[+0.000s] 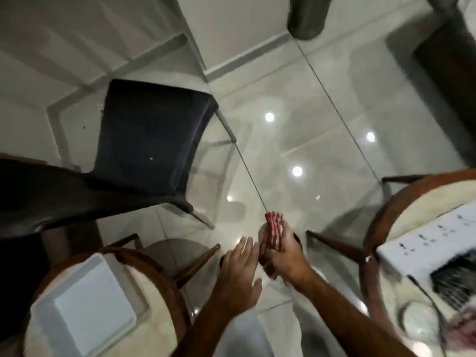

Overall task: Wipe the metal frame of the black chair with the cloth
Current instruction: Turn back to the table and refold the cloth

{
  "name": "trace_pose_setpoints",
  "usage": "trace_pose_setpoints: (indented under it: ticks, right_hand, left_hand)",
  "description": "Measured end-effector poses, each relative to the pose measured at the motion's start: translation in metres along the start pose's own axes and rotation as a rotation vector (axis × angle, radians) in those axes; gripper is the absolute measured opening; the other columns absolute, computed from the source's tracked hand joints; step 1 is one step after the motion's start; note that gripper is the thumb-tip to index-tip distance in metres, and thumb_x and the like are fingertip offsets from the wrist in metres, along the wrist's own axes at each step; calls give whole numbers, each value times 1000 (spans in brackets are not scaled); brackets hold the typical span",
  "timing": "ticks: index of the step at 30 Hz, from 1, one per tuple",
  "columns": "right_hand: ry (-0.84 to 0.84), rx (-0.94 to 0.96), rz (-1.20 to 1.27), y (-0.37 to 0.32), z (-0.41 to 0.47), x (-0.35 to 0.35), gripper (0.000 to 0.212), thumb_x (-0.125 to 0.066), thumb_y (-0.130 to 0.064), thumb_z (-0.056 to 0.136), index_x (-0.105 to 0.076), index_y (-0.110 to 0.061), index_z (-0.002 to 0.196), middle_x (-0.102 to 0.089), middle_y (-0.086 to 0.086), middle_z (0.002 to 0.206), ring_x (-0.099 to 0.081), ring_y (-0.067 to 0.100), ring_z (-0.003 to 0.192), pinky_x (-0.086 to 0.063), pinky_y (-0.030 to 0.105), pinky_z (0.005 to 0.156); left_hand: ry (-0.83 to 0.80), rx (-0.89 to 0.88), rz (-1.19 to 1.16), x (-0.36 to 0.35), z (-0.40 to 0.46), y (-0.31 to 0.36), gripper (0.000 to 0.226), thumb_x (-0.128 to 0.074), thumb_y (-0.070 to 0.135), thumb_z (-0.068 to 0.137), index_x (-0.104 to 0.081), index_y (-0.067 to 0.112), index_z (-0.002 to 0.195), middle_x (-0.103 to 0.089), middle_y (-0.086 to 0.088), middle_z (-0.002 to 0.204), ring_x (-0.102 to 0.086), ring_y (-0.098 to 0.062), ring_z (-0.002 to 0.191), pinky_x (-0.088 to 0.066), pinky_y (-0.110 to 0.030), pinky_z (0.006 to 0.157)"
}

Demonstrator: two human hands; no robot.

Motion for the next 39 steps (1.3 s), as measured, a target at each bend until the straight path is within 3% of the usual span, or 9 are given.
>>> trace_pose_setpoints:
  ticks: [3, 5, 11, 14, 18, 21, 29, 35, 39]
  right_hand:
    - [-177, 48, 88, -53, -40, -37, 80, -65, 1, 80, -33, -40, 142, -69, -2, 108, -72, 13, 88, -57, 23, 65]
    - [-305, 67, 178, -83, -61, -70, 72, -61, -7, 74, -39, -36, 137, -70, 4, 107, -73, 14, 81, -56, 23, 60]
    - [-588, 199, 175, -165, -112, -178, 47, -54, -20, 88, -51, -38, 131, -70, 6, 121, -69, 23, 107, -56, 35, 85]
    - [-579, 209, 101, -176, -116, -224, 38, -56, -26, 99, -52, -25, 136, -70, 7, 124, -70, 25, 110, -56, 46, 95]
    - [-664, 250, -125, -178, -129, -281, 54, -77, -37, 78, -55, -33, 128, -65, -3, 128, -69, 21, 110, -58, 47, 88]
    - [-738, 230, -286, -173, -130, -327, 53, -83, -33, 74, -60, -37, 121, -67, 1, 122, -68, 21, 109, -57, 43, 80]
    - [-900, -15, -799, -135, -126, -432, 36, -78, -31, 85, -67, -18, 116, -77, 10, 107, -74, 27, 94, -60, 35, 63]
    - [-792, 98, -885, -126, -96, -479, 13, -75, -10, 85, -66, -6, 93, -68, 12, 78, -67, 25, 72, -61, 46, 76]
    - [-627, 324, -1004, -125, -75, -506, 10, -74, 0, 79, -67, -7, 82, -68, 6, 73, -64, 18, 64, -57, 39, 64]
  left_hand:
    - [150, 155, -115, 42, -48, 4, 95, -59, 58, 82, -28, 10, 157, -23, -8, 167, -15, -25, 156, -20, -45, 124]
    - [295, 243, -112, 78, -72, -6, 93, -60, 64, 82, -39, 8, 153, -31, -10, 162, -24, -26, 153, -25, -46, 122]
    - [755, 558, -549, 163, -165, -63, 53, -54, 11, 88, -58, 10, 141, -48, 1, 150, -54, -32, 138, -41, -56, 118]
    - [922, 675, -989, 174, -218, -93, 48, -48, 16, 91, -63, 22, 137, -70, 3, 134, -66, -18, 124, -56, -48, 104]
    - [1099, 814, -1278, 163, -280, -131, 34, -55, 3, 97, -76, 30, 95, -79, 4, 87, -72, -10, 76, -59, -22, 61]
    - [1127, 845, -1484, 143, -316, -161, 41, -51, -8, 97, -73, 19, 75, -68, 3, 63, -59, -12, 57, -52, -23, 53]
    - [1203, 877, -1965, 77, -369, -244, 31, -42, -5, 96, -72, -7, 96, -72, -31, 91, -68, -40, 83, -54, -67, 79]
    - [1228, 933, -2414, 26, -368, -276, 51, -34, 22, 95, -81, 3, 94, -81, -19, 90, -78, -32, 80, -66, -40, 64]
    - [1084, 1227, -2193, 4, -362, -295, 35, -70, 30, 91, -72, 4, 113, -78, -21, 108, -76, -36, 98, -61, -50, 94]
Point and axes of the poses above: each hand's wrist, its own z-axis towards the middle knuckle, its own x-axis out of the back of the hand, y = z × x, the point moved 8 cm from there along z, towards the middle knuckle
